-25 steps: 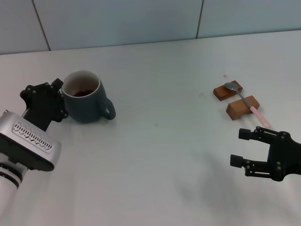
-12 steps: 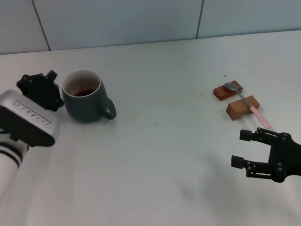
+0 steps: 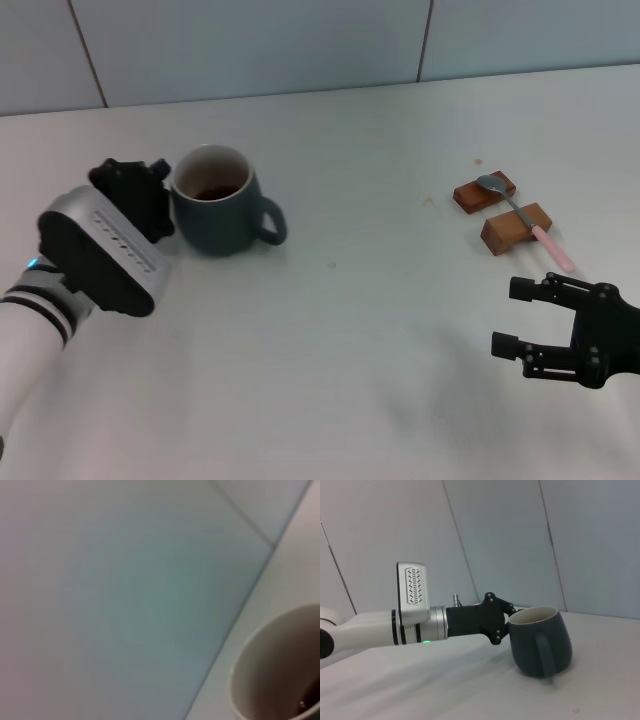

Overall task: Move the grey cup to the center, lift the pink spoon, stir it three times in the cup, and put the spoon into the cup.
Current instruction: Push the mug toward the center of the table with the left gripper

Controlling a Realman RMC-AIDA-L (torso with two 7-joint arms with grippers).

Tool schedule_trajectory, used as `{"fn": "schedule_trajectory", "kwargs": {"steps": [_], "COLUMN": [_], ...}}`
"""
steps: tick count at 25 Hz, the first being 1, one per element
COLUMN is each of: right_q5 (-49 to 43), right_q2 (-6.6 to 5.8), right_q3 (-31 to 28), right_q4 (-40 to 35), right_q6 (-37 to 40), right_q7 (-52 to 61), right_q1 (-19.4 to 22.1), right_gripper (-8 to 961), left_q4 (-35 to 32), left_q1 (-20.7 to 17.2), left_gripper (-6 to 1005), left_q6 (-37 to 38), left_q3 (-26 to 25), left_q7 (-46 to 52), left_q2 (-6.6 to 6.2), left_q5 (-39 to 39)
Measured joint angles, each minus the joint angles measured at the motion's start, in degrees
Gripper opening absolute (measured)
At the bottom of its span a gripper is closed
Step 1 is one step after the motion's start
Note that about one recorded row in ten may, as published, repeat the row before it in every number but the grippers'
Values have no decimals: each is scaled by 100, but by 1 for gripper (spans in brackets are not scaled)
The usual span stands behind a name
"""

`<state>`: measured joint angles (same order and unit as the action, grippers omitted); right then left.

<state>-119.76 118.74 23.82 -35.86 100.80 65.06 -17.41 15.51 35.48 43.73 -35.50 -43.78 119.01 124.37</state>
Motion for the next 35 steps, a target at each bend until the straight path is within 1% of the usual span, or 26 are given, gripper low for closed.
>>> {"fn": "schedule_trajectory", "kwargs": {"steps": [6,7,10,11,12,13,14,19,22,23,25,26,27,28,30,31,32,33,34,35], "right_q5": [-3,-3,-3,-3,-3,-3,-3,-3,-3,-3,3,11,28,28,38,42,47,47,55,67], "right_q2": [-10,-10,-10,-8,-5,-5,-5,5,7,7,8,8,8,8,8,9,14,14,17,16], "right_q3": [0,0,0,0,0,0,0,-4,-18,-18,-31,-39,-64,-64,-77,-89,-132,-132,-209,-274], "right_q4": [0,0,0,0,0,0,0,0,0,0,0,0,1,1,11,18,26,26,56,84], "right_q6": [12,13,14,15,17,17,17,19,20,20,20,20,13,13,-3,-10,-17,-17,-9,4], "right_q7": [7,8,8,9,10,10,10,12,14,14,15,15,15,15,15,15,8,8,-5,-11], "right_q1": [-9,-6,-2,0,1,1,1,5,8,8,10,12,21,21,28,32,42,42,49,56], "right_gripper": [842,842,841,841,841,841,841,842,842,842,842,842,842,842,842,842,841,841,841,841], "left_q4": [109,204,321,363,435,435,499,608,694,694,782,844,987,987,998,923,720,720,578,429], "left_q1": [64,71,73,76,86,86,90,56,-49,-49,-180,-269,-531,-531,-693,-757,-794,-794,-787,-762], "left_gripper": [-1,-2,-2,-2,-2,-2,-2,-1,-1,-1,-1,-1,-1,-1,-1,0,0,0,0,0], "left_q6": [-113,-115,-117,-118,-118,-118,-119,-120,-84,-84,79,196,732,732,1248,1595,2035,2035,2201,2371], "left_q3": [4,7,8,8,13,13,18,55,282,282,151,39,-235,-235,-331,-348,-346,-346,-341,-334], "left_q7": [42,57,92,130,283,283,452,578,684,684,909,1073,1705,1705,2392,2904,3786,3786,4231,4845], "left_q2": [10,15,16,16,17,17,18,17,18,18,16,8,-26,-26,-75,-122,-217,-217,-292,-384], "left_q5": [641,860,1048,1138,1410,1410,1653,1839,1847,1847,1819,1810,1827,1827,1853,1906,2161,2161,2381,2760]}}
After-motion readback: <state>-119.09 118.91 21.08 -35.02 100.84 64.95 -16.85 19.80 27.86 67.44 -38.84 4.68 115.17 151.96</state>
